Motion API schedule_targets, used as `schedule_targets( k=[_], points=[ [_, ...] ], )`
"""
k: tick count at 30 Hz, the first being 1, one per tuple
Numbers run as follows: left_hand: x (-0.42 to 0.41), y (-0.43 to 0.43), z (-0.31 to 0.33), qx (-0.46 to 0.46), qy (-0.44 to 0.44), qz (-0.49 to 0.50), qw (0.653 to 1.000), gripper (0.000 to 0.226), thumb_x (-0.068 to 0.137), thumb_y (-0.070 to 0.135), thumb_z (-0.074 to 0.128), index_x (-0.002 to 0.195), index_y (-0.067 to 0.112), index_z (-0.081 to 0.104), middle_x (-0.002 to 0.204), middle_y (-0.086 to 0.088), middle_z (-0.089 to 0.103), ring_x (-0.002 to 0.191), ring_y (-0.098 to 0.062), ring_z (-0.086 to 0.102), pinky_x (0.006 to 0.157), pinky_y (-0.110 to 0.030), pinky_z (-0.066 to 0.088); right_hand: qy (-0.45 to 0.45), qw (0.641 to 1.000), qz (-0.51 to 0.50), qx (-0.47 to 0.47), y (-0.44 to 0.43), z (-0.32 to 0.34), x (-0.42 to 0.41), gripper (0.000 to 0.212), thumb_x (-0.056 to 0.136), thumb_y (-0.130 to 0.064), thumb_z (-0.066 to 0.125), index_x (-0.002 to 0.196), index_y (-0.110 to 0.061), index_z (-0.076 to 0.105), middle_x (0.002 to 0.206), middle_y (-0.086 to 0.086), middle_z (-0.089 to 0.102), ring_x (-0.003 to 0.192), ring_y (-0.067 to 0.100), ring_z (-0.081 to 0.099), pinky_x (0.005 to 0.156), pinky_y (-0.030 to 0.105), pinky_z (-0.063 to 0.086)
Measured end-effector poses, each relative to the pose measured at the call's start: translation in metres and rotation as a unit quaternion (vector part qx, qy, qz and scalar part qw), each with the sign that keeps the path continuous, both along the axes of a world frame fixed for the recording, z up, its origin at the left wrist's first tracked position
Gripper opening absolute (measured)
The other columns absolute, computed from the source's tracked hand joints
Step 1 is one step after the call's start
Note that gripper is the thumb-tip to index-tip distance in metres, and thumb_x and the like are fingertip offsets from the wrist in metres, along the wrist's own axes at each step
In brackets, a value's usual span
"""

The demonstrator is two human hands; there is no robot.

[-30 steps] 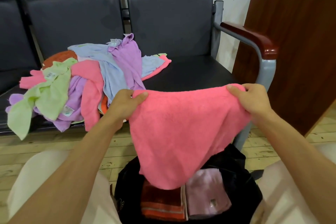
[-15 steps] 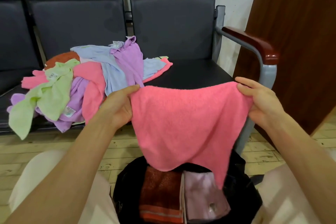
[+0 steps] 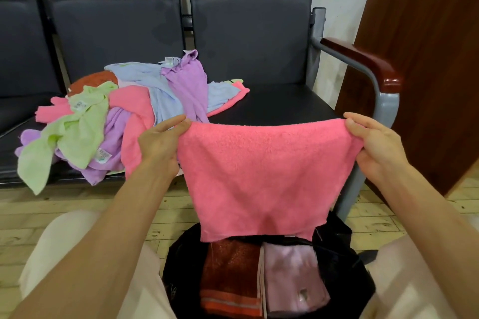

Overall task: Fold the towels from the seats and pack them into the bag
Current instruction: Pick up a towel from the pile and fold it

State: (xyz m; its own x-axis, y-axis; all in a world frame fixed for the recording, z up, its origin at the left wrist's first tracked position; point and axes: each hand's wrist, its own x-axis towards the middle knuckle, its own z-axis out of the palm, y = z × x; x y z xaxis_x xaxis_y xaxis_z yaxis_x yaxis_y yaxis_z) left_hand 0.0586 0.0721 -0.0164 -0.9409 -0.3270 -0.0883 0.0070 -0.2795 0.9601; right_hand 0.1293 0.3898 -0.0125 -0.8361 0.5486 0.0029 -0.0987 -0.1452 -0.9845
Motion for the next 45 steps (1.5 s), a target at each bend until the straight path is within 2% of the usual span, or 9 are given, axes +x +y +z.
schedule_targets(
  k=[3, 6, 10, 16, 23, 27, 30, 34, 45],
  points=[
    [-0.004, -0.002, -0.001, 0.195, -0.066, -0.095, 0.974, 0.035, 0.090, 0.002, 0.060, 0.125, 0.007, 0.059, 0.078, -0.005, 0.071, 0.062, -0.008, 0.068, 0.063, -0.023, 0.058, 0.001, 1.000, -0.003, 0.018, 0.001, -0.002, -0.003, 0.026, 0.092, -0.003, 0.059, 0.095, -0.024, 0.073, 0.124, 0.000, 0.062, 0.121, 0.019, 0.053, 0.104, 0.039, 0.045],
    [-0.007, -0.005, -0.001, 0.223, -0.095, -0.121, 0.963, 0.041, 0.093, 0.001, 0.056, 0.134, 0.007, 0.052, 0.093, -0.009, 0.068, 0.079, -0.014, 0.066, 0.082, -0.029, 0.054, -0.003, 0.999, 0.001, 0.050, 0.000, -0.003, -0.005, 0.038, 0.093, 0.004, 0.052, 0.096, -0.029, 0.072, 0.131, 0.001, 0.059, 0.124, 0.022, 0.052, 0.105, 0.042, 0.046],
    [-0.009, -0.007, -0.003, 0.142, -0.094, -0.116, 0.979, 0.042, 0.095, 0.000, 0.051, 0.136, 0.010, 0.051, 0.119, -0.004, 0.063, 0.081, -0.009, 0.061, 0.070, -0.024, 0.053, -0.025, 0.996, 0.000, 0.082, 0.000, -0.002, -0.005, 0.042, 0.092, 0.005, 0.050, 0.099, -0.030, 0.071, 0.134, -0.001, 0.056, 0.126, 0.023, 0.049, 0.105, 0.044, 0.046],
    [-0.015, -0.008, -0.008, 0.081, -0.085, -0.113, 0.987, 0.036, 0.092, -0.001, 0.055, 0.127, 0.008, 0.057, 0.094, -0.001, 0.064, 0.080, -0.007, 0.059, 0.066, -0.020, 0.049, -0.024, 0.991, -0.047, 0.125, -0.004, -0.003, -0.001, 0.009, 0.088, -0.016, 0.069, 0.092, -0.023, 0.073, 0.108, -0.003, 0.070, 0.112, 0.018, 0.059, 0.100, 0.044, 0.048],
    [-0.016, -0.006, -0.013, -0.116, 0.018, 0.010, 0.993, 0.033, 0.084, -0.005, 0.065, 0.116, 0.006, 0.067, 0.120, -0.012, 0.064, 0.106, -0.016, 0.059, 0.061, -0.005, 0.047, -0.068, 0.969, -0.044, 0.235, 0.003, -0.010, -0.010, 0.032, 0.094, -0.004, 0.057, 0.122, -0.018, 0.066, 0.132, -0.001, 0.059, 0.127, 0.018, 0.048, 0.108, 0.036, 0.040],
    [-0.011, -0.004, -0.014, -0.187, 0.048, 0.038, 0.980, 0.034, 0.084, -0.005, 0.066, 0.117, 0.005, 0.067, 0.115, -0.016, 0.067, 0.107, -0.022, 0.063, 0.083, -0.015, 0.051, -0.065, 0.947, -0.072, 0.305, 0.002, -0.007, -0.004, 0.032, 0.091, -0.002, 0.061, 0.120, -0.014, 0.067, 0.126, 0.002, 0.063, 0.118, 0.015, 0.054, 0.103, 0.034, 0.045],
    [-0.008, -0.005, -0.008, -0.208, 0.045, 0.037, 0.976, 0.035, 0.083, -0.005, 0.067, 0.118, 0.003, 0.066, 0.114, -0.017, 0.067, 0.099, -0.020, 0.063, 0.092, -0.028, 0.051, -0.067, 0.928, -0.085, 0.357, 0.001, -0.002, 0.001, 0.029, 0.089, -0.007, 0.067, 0.118, -0.012, 0.069, 0.121, 0.004, 0.066, 0.089, 0.011, 0.064, 0.076, 0.023, 0.055],
    [-0.015, -0.013, 0.018, -0.307, 0.079, 0.039, 0.948, 0.032, 0.081, 0.003, 0.073, 0.113, 0.005, 0.069, 0.107, -0.013, 0.070, 0.092, -0.014, 0.063, 0.095, -0.027, 0.049, -0.056, 0.916, -0.099, 0.385, 0.001, 0.015, -0.004, 0.030, 0.087, -0.008, 0.069, 0.117, -0.005, 0.068, 0.118, 0.011, 0.068, 0.108, 0.021, 0.063, 0.096, 0.026, 0.045],
    [-0.016, -0.018, 0.119, -0.476, 0.176, 0.085, 0.857, 0.017, 0.083, 0.004, 0.065, 0.097, 0.002, 0.075, 0.099, -0.014, 0.073, 0.097, -0.028, 0.065, 0.080, -0.023, 0.040, -0.015, 0.882, -0.153, 0.445, 0.004, 0.101, -0.007, 0.025, 0.084, -0.013, 0.074, 0.105, 0.001, 0.072, 0.099, 0.016, 0.071, 0.093, 0.024, 0.064, 0.084, 0.028, 0.046]
  ],
)
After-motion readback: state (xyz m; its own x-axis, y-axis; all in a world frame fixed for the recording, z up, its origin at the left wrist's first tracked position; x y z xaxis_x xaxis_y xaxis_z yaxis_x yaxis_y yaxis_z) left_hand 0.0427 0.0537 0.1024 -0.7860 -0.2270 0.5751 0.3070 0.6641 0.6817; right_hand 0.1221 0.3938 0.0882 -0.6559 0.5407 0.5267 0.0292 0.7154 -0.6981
